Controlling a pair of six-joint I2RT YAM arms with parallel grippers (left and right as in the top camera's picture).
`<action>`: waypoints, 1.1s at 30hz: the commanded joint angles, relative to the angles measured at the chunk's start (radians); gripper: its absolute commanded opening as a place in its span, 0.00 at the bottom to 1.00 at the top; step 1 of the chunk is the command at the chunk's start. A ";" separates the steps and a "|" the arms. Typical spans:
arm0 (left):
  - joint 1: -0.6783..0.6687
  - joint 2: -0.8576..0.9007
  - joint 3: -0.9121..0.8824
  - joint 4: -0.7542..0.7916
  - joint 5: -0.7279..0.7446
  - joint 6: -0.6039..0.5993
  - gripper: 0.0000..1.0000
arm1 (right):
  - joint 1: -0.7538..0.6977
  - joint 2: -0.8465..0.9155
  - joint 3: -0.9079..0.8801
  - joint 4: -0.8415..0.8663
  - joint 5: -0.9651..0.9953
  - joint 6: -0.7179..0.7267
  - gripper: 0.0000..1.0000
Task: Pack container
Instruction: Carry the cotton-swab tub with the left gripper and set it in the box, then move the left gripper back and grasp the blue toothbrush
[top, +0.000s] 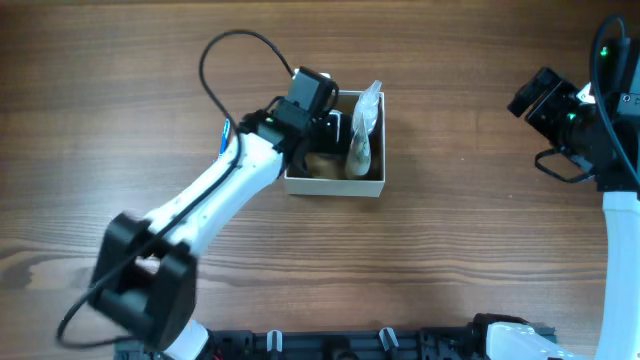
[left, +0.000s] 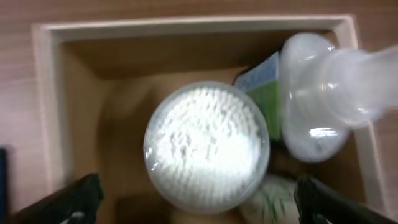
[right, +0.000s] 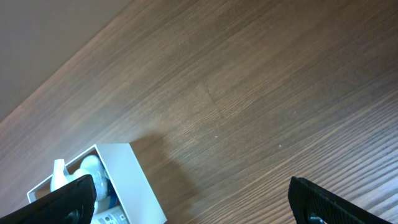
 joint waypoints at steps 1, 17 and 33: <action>0.057 -0.172 0.043 -0.133 -0.195 0.009 1.00 | -0.003 0.006 0.007 -0.001 -0.009 0.001 1.00; 0.460 0.238 -0.003 -0.290 0.037 0.209 0.70 | -0.003 0.006 0.007 -0.001 -0.009 0.001 1.00; 0.444 0.098 0.114 -0.470 0.098 0.181 0.04 | -0.003 0.006 0.007 -0.001 -0.009 0.001 1.00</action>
